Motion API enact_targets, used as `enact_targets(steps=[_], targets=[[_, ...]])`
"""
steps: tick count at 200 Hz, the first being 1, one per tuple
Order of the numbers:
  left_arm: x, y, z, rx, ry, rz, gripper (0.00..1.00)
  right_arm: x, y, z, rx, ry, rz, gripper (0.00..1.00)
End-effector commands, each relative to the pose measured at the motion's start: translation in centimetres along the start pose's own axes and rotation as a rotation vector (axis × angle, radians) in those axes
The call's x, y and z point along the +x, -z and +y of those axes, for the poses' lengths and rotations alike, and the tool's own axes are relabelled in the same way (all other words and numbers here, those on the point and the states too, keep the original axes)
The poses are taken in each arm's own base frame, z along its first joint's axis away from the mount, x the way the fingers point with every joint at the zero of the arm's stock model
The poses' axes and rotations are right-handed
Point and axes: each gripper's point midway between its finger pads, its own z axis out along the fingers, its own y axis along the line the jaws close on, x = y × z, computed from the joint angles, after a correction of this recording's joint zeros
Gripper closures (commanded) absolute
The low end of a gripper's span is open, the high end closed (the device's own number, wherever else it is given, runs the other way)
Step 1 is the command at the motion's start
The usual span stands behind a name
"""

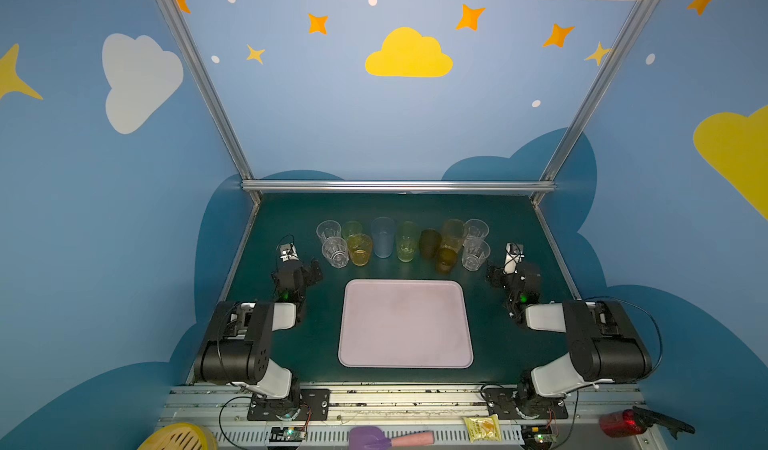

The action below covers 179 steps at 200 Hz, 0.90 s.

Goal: Place the glasses into the tray

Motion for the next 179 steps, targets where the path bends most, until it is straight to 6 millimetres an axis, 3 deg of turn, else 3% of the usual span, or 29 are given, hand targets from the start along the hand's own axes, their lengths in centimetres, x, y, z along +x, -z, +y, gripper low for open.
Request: enact_targets(steps=[1, 179], targets=[[-0.93, -0.07, -0.32, 0.007, -0.003, -0.02, 0.0, -1.3, -0.13, 0.24, -0.011, -0.002, -0.034, 0.13], [-0.93, -0.1, -0.21, 0.007, -0.001, -0.018, 0.0, -1.22, -0.13, 0.22, -0.012, -0.003, -0.032, 0.13]])
